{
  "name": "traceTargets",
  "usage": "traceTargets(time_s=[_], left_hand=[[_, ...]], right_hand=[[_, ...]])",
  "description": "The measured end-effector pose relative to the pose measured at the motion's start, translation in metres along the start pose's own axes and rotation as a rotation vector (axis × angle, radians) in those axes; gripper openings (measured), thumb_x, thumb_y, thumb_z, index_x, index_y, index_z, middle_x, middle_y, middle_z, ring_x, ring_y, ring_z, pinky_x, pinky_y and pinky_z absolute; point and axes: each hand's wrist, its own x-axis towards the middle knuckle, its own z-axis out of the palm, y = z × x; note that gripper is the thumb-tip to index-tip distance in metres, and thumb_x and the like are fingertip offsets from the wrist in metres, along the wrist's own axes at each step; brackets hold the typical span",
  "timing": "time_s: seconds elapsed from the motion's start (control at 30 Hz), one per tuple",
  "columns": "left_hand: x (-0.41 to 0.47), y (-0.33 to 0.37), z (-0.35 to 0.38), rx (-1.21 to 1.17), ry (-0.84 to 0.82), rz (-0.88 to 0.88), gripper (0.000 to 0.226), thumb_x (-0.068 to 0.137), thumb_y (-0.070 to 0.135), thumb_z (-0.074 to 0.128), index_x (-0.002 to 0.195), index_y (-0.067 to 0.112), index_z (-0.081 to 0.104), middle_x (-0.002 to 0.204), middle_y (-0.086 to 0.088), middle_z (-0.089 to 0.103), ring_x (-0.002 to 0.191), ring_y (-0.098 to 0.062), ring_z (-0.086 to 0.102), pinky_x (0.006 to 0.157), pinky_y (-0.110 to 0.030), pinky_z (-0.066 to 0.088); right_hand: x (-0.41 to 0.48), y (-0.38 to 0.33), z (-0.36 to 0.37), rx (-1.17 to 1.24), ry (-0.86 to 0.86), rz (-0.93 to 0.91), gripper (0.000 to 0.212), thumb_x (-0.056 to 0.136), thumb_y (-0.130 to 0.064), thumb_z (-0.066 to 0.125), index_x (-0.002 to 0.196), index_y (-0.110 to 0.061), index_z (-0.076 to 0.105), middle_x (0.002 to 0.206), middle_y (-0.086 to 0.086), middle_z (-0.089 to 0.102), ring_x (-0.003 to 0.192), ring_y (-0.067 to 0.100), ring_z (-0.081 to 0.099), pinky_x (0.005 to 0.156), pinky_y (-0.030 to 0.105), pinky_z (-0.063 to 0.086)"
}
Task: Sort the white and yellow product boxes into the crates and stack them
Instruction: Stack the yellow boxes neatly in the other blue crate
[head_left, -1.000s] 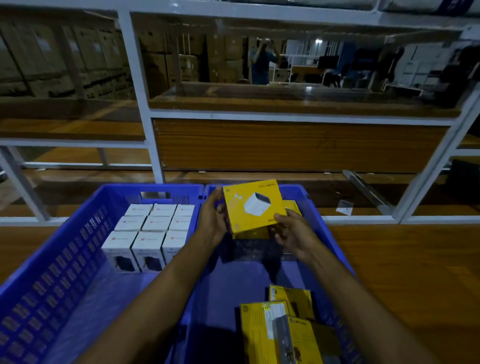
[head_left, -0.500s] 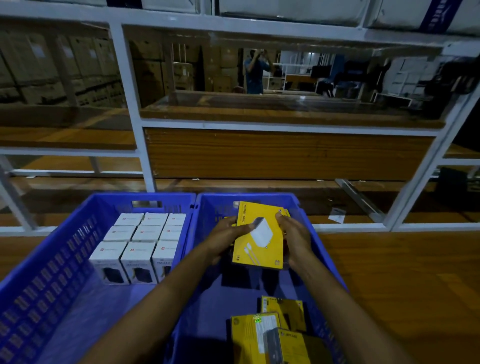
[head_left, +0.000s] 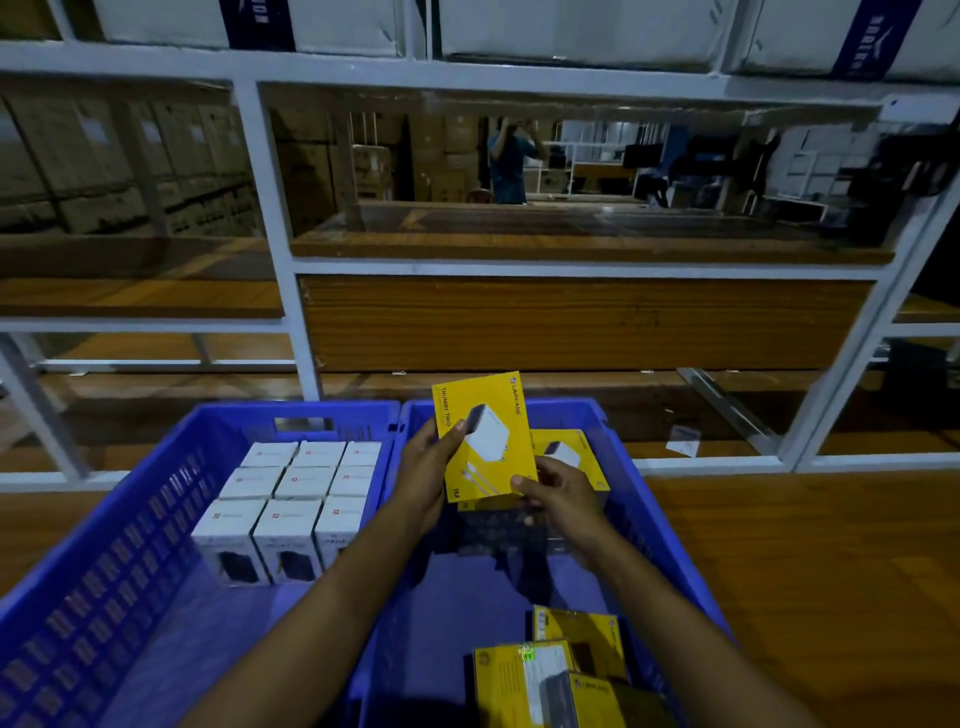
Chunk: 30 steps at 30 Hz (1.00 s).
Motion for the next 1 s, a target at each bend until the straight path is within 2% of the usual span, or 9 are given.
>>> traceTargets(time_s=[0.27,0.43,0.53,0.63,0.7,0.77,0.83,0.9,1.0], left_hand=[[-0.002,-0.001,0.012,0.127,0.031,-0.140,0.036,0.103,0.009,0.043,0.138,0.006,0.047,0.121,-0.003,0.055,0.103,-0.017,0.062,0.072,-0.031,0.050],[0.009,-0.013,0.003,0.236,-0.051,-0.240,0.014,0.097,0.023,0.056,0.092,0.017,0.068,0.111,-0.004,0.068,0.097,-0.018,0.065,0.091,-0.045,0.051],[0.009,-0.014,0.003,0.307,-0.229,-0.242,0.024,0.092,0.032,0.065,0.111,0.019,0.070,0.111,0.013,0.071,0.101,-0.008,0.066,0.096,-0.039,0.052],[0.017,-0.021,-0.003,0.421,-0.369,-0.261,0.053,0.079,0.035,0.081,0.126,0.017,0.064,0.126,-0.004,0.068,0.113,-0.027,0.066,0.104,-0.050,0.048],[0.024,-0.027,-0.006,0.575,-0.385,-0.287,0.090,0.065,0.036,0.091,0.141,0.017,0.047,0.133,-0.006,0.063,0.118,-0.026,0.063,0.104,-0.047,0.049],[0.027,-0.028,-0.005,0.856,-0.392,-0.363,0.135,0.060,0.040,0.093,0.157,0.016,0.001,0.156,-0.009,0.035,0.136,-0.027,0.045,0.109,-0.039,0.043],[0.033,-0.032,-0.006,1.151,-0.407,-0.353,0.126,0.081,0.031,0.079,0.152,0.007,-0.022,0.163,-0.015,0.009,0.147,-0.030,0.025,0.112,-0.031,0.034],[0.038,-0.033,-0.008,1.257,-0.369,-0.346,0.112,0.092,0.021,0.066,0.147,0.001,-0.029,0.162,-0.024,0.005,0.145,-0.031,0.028,0.105,-0.029,0.036],[0.049,-0.037,-0.010,1.287,-0.368,-0.350,0.102,0.095,0.007,0.057,0.144,-0.001,-0.032,0.141,-0.034,0.040,0.117,-0.035,0.053,0.075,-0.029,0.045]], right_hand=[[0.004,0.008,0.002,0.234,0.098,0.305,0.019,0.090,-0.016,0.072,0.094,-0.001,0.061,0.080,0.013,0.061,0.058,0.017,0.060,0.055,0.027,0.054],[0.013,0.018,0.004,0.387,0.165,0.510,0.019,0.089,-0.017,0.073,0.098,-0.008,0.060,0.067,0.005,0.057,0.041,0.011,0.054,0.041,0.021,0.049],[0.012,0.019,0.005,0.346,0.151,0.480,0.018,0.090,-0.020,0.072,0.098,-0.009,0.060,0.063,0.002,0.057,0.044,0.011,0.053,0.043,0.020,0.049],[0.012,0.023,0.006,0.311,0.172,0.416,0.014,0.090,-0.018,0.073,0.097,-0.009,0.065,0.070,0.003,0.063,0.048,0.012,0.054,0.042,0.020,0.048],[0.013,0.028,0.007,0.260,0.187,0.400,0.015,0.089,-0.018,0.073,0.095,-0.006,0.066,0.072,0.006,0.066,0.047,0.013,0.055,0.041,0.020,0.048],[0.013,0.031,0.008,0.204,0.182,0.372,0.014,0.090,-0.018,0.072,0.090,-0.006,0.065,0.068,0.006,0.066,0.045,0.013,0.054,0.042,0.021,0.048],[0.011,0.032,0.008,0.136,0.155,0.322,0.012,0.092,-0.018,0.071,0.087,-0.008,0.065,0.065,0.005,0.061,0.044,0.013,0.054,0.043,0.023,0.047],[0.011,0.033,0.007,-0.022,0.106,0.278,0.022,0.091,-0.021,0.072,0.074,-0.011,0.061,0.063,0.006,0.058,0.044,0.014,0.055,0.044,0.025,0.046],[0.016,0.039,0.004,-0.517,0.003,0.146,0.035,0.082,-0.035,0.079,0.064,-0.016,0.056,0.061,0.007,0.062,0.051,0.021,0.063,0.048,0.031,0.049]])
